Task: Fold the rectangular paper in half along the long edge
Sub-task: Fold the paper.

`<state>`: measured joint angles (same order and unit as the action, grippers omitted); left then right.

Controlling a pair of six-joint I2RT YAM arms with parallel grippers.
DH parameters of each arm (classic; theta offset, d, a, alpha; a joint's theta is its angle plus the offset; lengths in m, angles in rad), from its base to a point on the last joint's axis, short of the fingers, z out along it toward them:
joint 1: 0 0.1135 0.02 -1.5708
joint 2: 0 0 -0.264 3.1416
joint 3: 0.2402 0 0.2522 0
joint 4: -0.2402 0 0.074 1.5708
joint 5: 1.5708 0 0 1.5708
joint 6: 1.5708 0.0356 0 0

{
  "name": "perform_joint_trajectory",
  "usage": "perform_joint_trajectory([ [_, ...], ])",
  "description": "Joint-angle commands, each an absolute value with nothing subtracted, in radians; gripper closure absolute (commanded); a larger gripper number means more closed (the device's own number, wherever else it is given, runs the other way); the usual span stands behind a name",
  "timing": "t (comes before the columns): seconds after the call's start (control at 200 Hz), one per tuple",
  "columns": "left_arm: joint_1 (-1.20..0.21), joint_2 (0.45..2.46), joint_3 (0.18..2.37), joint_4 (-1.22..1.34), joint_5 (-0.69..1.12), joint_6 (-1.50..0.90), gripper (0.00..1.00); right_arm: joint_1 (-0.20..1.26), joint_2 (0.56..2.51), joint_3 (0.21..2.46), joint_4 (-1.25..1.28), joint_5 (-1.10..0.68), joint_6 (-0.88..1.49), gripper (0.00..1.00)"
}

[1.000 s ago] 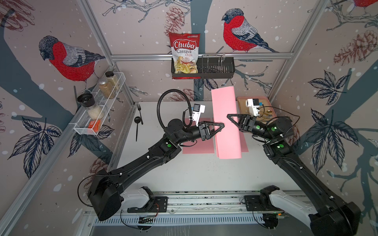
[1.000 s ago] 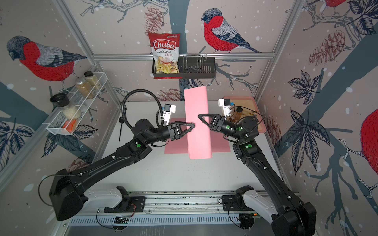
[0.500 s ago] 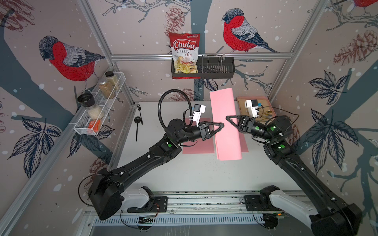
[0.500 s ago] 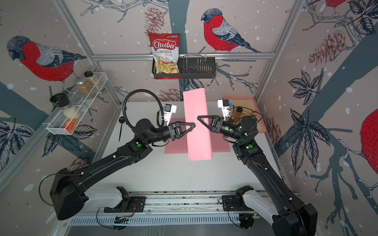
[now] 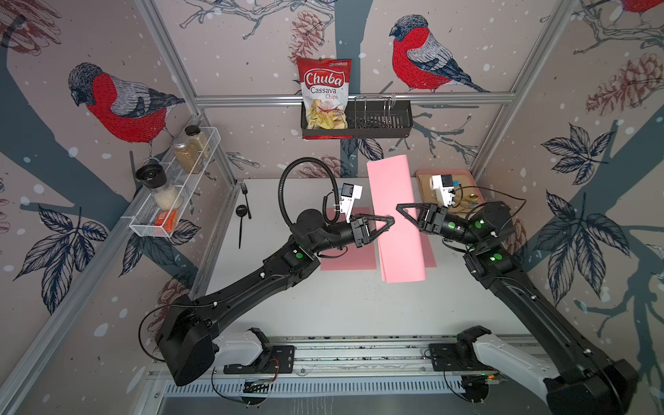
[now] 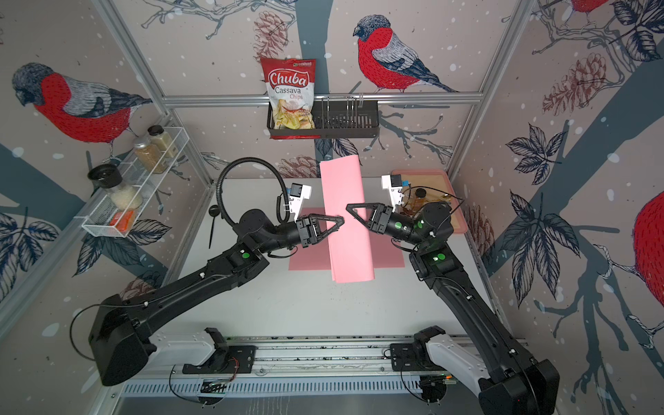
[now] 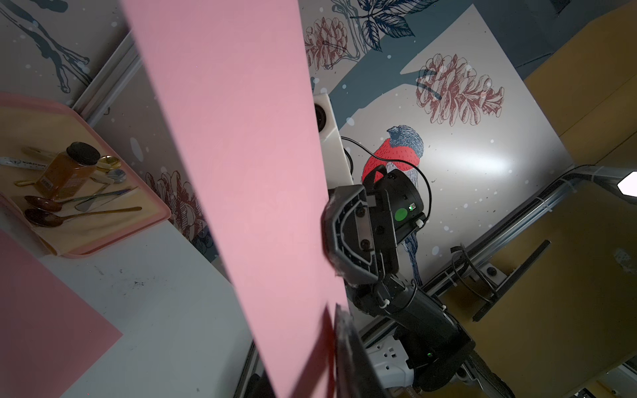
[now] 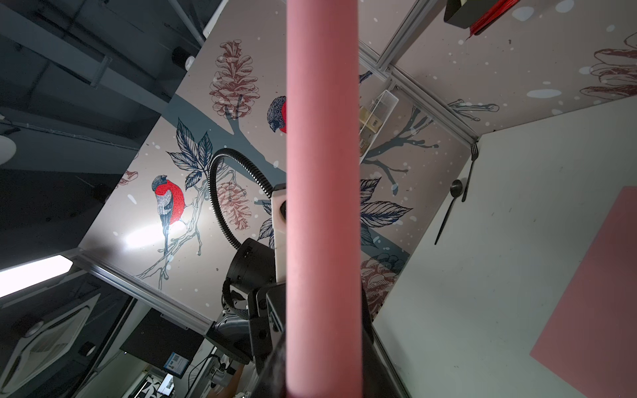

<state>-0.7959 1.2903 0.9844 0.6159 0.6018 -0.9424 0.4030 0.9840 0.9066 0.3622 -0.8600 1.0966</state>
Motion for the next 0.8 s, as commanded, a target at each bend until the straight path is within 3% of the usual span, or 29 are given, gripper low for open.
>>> perform_joint_trajectory([
  [0.0,-0.798,1.286,0.991,0.679,0.610,-0.939,0.81,0.405,0.977,0.922,0.335,-0.848,1.051,0.75],
  [0.2,-0.798,1.285,0.992,0.681,0.611,-0.937,0.91,0.402,0.974,0.928,0.322,-0.848,1.041,0.74],
  [0.6,-0.798,1.276,0.992,0.686,0.617,-0.942,0.94,0.399,0.970,0.940,0.293,-0.857,1.014,0.72],
  [0.795,-0.799,1.275,0.992,0.697,0.620,-0.950,0.95,0.390,0.964,0.926,0.344,-0.901,1.041,0.66],
])
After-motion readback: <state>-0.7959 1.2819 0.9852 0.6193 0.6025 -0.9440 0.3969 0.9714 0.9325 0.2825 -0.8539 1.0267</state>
